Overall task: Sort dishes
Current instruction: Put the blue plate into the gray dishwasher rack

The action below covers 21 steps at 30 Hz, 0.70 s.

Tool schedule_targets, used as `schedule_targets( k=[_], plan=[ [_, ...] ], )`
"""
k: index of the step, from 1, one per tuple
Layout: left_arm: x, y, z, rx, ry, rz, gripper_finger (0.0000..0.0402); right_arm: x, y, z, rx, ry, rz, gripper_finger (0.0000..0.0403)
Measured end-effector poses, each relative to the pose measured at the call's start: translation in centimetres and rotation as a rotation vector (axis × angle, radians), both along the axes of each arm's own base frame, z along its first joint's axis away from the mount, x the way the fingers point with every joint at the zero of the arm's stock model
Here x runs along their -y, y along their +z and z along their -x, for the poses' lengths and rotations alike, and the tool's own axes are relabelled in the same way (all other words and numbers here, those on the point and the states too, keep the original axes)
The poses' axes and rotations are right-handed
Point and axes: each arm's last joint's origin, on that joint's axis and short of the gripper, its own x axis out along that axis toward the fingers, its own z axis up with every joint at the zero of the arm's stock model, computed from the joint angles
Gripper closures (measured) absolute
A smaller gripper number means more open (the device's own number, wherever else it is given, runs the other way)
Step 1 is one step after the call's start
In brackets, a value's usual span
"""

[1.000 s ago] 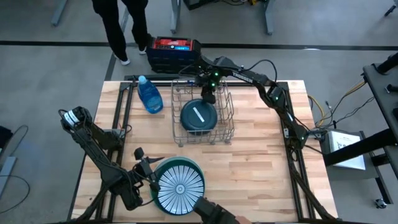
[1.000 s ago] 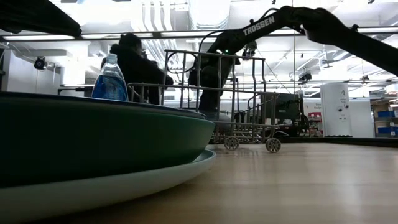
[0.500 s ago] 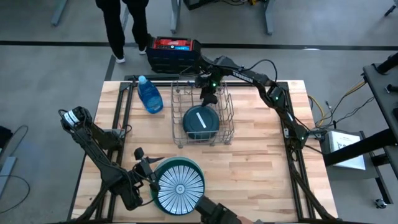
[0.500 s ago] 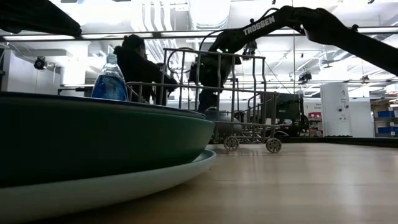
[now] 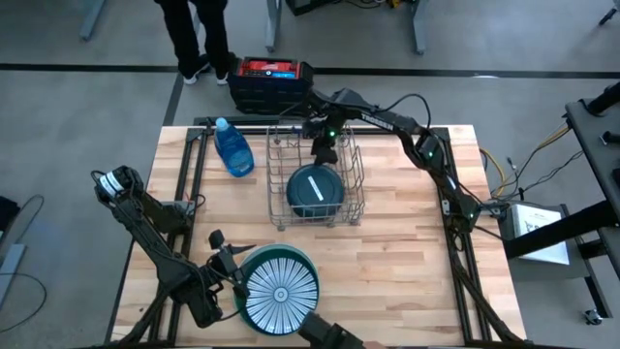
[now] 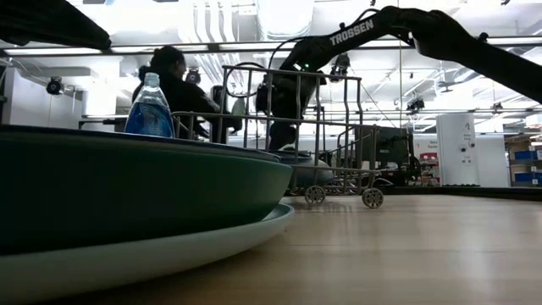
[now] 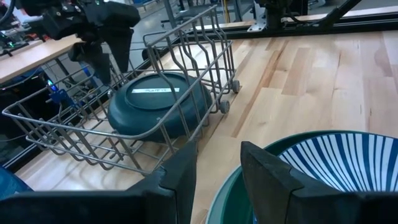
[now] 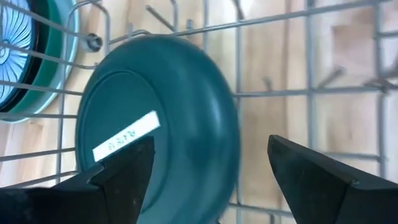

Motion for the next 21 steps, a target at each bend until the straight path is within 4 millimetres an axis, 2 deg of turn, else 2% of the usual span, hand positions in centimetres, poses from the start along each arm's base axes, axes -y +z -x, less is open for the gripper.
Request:
schedule_targets(
  k=[7,21],
  plan=[
    [0.0,0.0,0.0,0.000,0.000,-0.001,0.0286,-0.3,-0.5,-0.5,-0.032,-0.003,0.099,0.0092],
    [0.0,0.0,0.0,0.003,0.002,0.001,0.0286,-0.4,-2.4,-0.2,-0.073,-0.004,0.068,0.0089]
  ],
)
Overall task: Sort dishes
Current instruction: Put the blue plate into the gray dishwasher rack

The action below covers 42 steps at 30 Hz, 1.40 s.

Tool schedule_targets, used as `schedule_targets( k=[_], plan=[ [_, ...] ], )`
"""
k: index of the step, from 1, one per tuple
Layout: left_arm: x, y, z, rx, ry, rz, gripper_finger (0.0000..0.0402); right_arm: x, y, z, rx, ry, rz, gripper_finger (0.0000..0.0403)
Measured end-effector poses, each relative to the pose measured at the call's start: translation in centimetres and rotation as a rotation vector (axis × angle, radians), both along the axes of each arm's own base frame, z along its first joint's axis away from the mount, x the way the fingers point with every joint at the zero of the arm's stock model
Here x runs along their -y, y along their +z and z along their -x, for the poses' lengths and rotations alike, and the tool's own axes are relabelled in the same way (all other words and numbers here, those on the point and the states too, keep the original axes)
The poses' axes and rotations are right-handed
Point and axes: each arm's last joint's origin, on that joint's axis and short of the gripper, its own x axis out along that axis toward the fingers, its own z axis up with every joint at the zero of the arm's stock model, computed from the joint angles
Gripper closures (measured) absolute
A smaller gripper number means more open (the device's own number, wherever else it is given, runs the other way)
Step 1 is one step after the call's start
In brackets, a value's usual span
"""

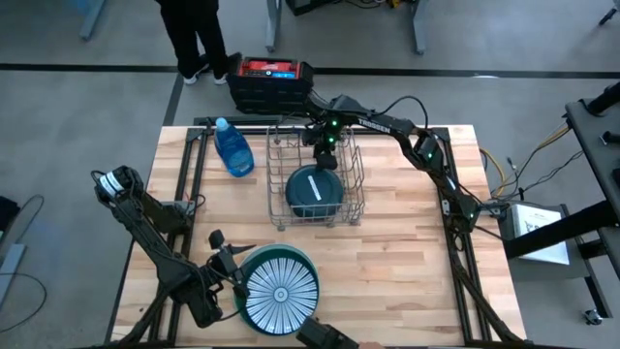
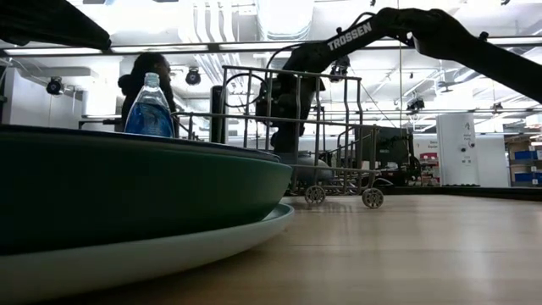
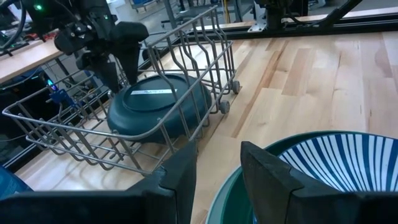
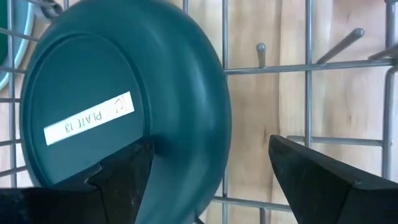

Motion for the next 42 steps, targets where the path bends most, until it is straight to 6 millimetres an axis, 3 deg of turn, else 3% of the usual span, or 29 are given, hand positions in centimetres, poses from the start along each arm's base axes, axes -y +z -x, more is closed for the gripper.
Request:
schedule_targets(
  k=[8,13,16,21,29,34,42],
  plan=[
    [0.0,0.0,0.0,0.001,0.000,0.000,0.0286,0.1,-1.1,0.0,0.015,-0.017,-0.025,0.0086],
    [0.0,0.1,0.0,0.012,0.001,-0.020,0.0286,0.0,-0.7,-0.1,0.035,0.005,-0.018,0.0083],
    [-0.2,0.2,-0.1,0.040,0.011,-0.064,0.0286,0.2,0.7,0.1,0.029,-0.002,0.060,0.0084],
    [-1.3,0.5,-0.9,0.065,0.070,-0.112,0.0286,-0.2,4.7,1.5,0.048,-0.003,0.168,0.0094],
    [-4.8,3.1,-2.6,-0.132,0.147,-0.175,0.0287,-1.5,8.9,4.5,0.049,-0.093,0.134,0.0115],
    [-6.4,5.3,-2.8,-0.279,0.106,-0.245,0.0287,-2.3,8.2,6.8,0.007,-0.142,0.063,0.0126],
    [-8.4,8.3,-0.8,-0.270,0.063,-0.257,0.0287,-4.0,7.4,9.5,0.108,-0.243,0.065,0.0126]
  ],
)
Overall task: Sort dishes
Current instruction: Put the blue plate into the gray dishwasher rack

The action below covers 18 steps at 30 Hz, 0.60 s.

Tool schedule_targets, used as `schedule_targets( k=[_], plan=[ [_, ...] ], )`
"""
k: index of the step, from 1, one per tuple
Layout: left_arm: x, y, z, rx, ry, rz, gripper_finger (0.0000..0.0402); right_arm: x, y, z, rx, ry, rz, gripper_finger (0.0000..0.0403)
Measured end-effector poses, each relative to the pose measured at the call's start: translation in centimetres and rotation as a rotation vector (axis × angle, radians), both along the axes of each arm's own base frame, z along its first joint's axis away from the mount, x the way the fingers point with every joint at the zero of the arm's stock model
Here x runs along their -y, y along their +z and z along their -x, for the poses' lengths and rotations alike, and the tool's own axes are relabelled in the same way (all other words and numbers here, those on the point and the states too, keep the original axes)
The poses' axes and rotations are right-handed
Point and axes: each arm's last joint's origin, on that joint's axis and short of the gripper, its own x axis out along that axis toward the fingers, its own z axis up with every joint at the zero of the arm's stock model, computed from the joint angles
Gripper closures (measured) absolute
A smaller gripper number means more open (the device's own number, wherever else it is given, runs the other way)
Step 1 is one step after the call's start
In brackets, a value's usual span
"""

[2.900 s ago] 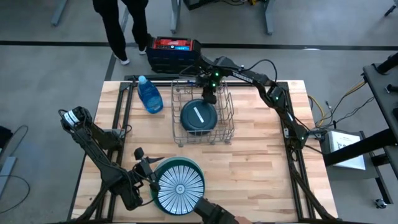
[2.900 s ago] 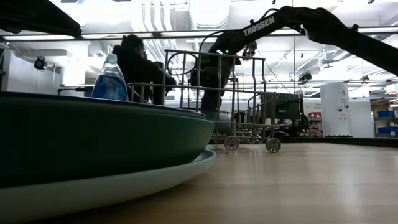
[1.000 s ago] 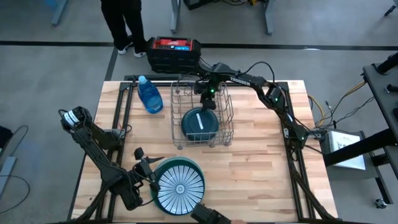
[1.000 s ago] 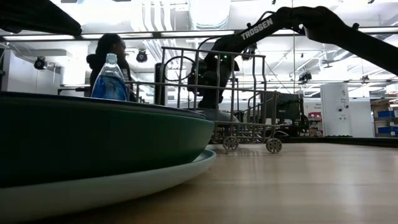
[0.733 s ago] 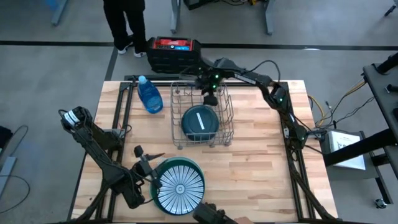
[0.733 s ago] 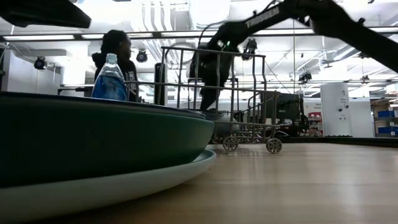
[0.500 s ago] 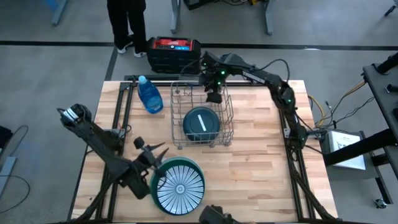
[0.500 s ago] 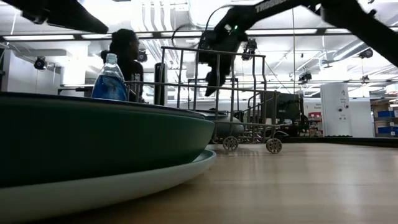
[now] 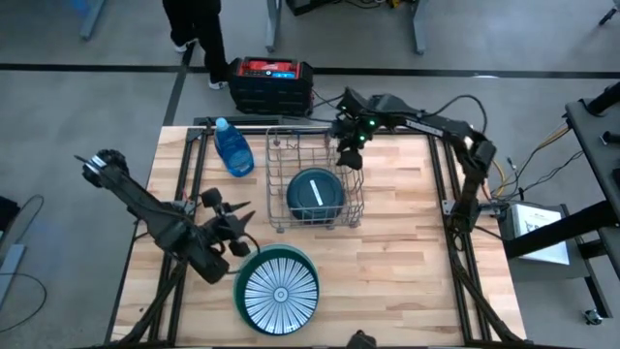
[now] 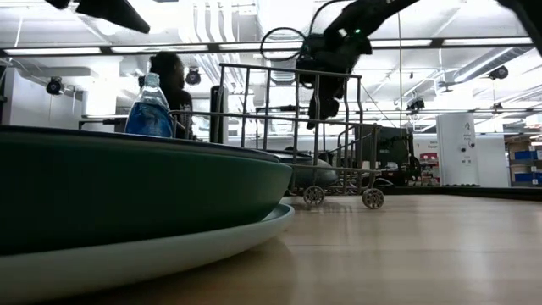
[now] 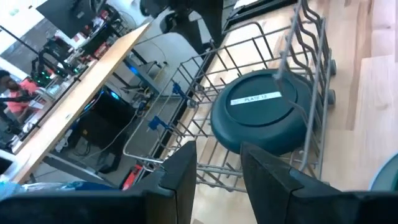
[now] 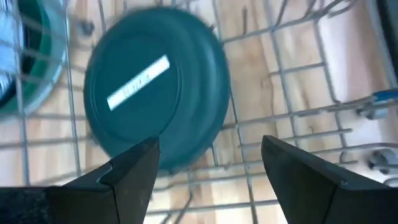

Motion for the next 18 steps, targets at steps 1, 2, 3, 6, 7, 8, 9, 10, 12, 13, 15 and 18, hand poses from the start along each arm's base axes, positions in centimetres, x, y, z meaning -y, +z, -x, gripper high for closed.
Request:
schedule_targets(
  k=[1,2,3,6,7,8,9,10,12,13,15,18],
  plan=[
    [-0.2,0.2,0.1,-0.004,-0.004,0.011,0.0287,-0.1,0.1,0.4,0.004,-0.020,-0.006,0.0124],
    [-0.4,0.3,0.2,-0.007,-0.004,0.016,0.0287,-0.3,0.0,0.8,-0.002,-0.037,-0.018,0.0121],
    [-0.6,0.3,0.3,-0.016,-0.007,0.024,0.0287,-0.5,0.0,1.0,-0.006,-0.049,-0.027,0.0117],
    [-1.2,0.2,0.3,-0.051,-0.006,0.041,0.0287,-0.6,-0.8,1.4,-0.027,-0.094,-0.059,0.0107],
    [-1.3,0.1,0.2,-0.065,-0.006,0.047,0.0287,-0.7,-0.9,1.4,-0.033,-0.113,-0.073,0.0104],
    [-1.5,-0.1,0.2,-0.084,-0.008,0.049,0.0287,-0.6,-1.0,1.3,-0.035,-0.134,-0.085,0.0100],
    [-1.6,-0.2,0.2,-0.098,-0.011,0.049,0.0287,-0.6,-1.1,1.3,-0.042,-0.155,-0.101,0.0097],
    [-1.6,-0.3,0.2,-0.108,-0.013,0.044,0.0287,-0.6,-1.3,1.2,-0.050,-0.174,-0.116,0.0093],
    [-1.7,-0.5,0.2,-0.121,-0.018,0.034,0.0287,-0.4,-1.9,0.9,-0.064,-0.188,-0.129,0.0086],
    [-1.7,-0.5,0.2,-0.124,-0.019,0.031,0.0287,-0.4,-2.1,0.8,-0.068,-0.187,-0.129,0.0082],
    [-1.7,-0.5,0.2,-0.132,-0.023,0.025,0.0287,-0.4,-2.2,0.9,-0.073,-0.188,-0.132,0.0077],
    [-1.7,-0.5,0.2,-0.134,-0.022,0.022,0.0287,-0.4,-2.1,0.9,-0.075,-0.215,-0.148,0.0073]
  ],
)
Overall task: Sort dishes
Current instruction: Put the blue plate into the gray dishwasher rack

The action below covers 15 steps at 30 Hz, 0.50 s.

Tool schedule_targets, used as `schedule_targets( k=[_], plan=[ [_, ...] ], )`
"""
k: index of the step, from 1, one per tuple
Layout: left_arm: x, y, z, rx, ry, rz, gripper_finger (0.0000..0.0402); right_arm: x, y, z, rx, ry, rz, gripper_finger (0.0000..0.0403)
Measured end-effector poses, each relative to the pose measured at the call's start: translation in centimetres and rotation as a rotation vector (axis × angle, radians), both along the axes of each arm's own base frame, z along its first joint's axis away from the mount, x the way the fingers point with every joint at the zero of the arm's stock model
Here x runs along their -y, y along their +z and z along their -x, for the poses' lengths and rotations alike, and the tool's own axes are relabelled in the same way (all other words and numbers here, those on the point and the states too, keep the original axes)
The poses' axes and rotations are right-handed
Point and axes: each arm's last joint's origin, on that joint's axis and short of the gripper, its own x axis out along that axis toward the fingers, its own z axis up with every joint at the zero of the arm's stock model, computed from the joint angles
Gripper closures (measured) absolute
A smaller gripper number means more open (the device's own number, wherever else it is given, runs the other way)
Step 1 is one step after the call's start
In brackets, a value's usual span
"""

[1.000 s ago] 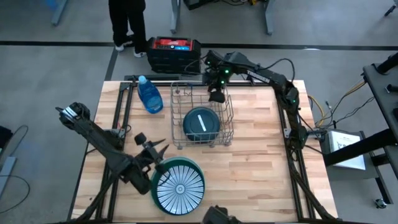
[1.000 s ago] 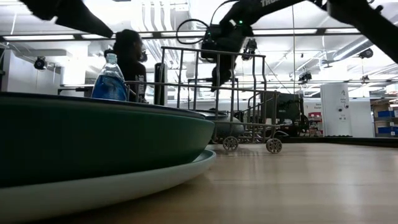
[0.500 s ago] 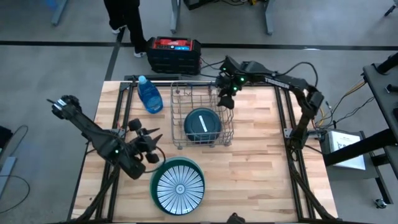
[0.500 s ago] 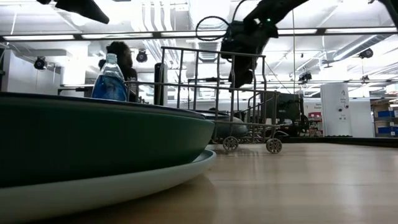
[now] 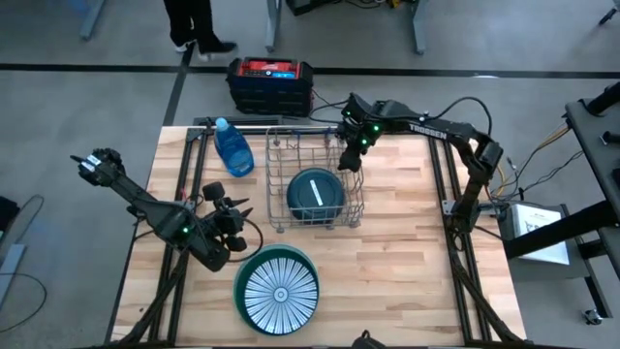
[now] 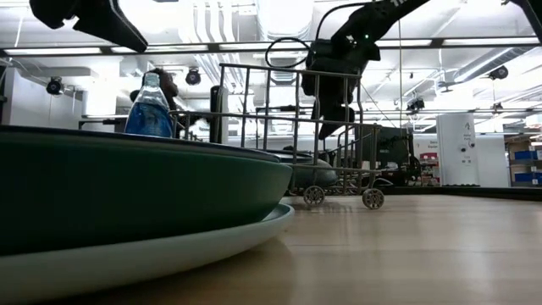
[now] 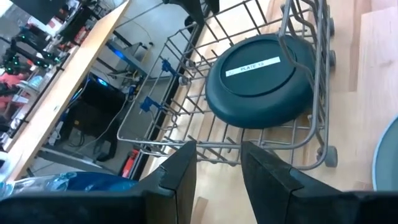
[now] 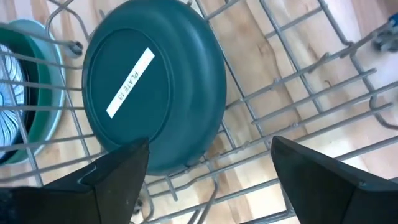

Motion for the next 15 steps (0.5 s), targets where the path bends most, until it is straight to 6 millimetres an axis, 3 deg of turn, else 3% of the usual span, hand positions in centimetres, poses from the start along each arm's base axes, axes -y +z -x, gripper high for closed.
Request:
schedule_targets(
  k=[15],
  plan=[
    [-1.2,-0.3,-0.9,-0.016,0.069,-0.053,0.0287,1.5,-3.4,-1.8,-0.030,-0.031,0.005,0.0073]
  ],
)
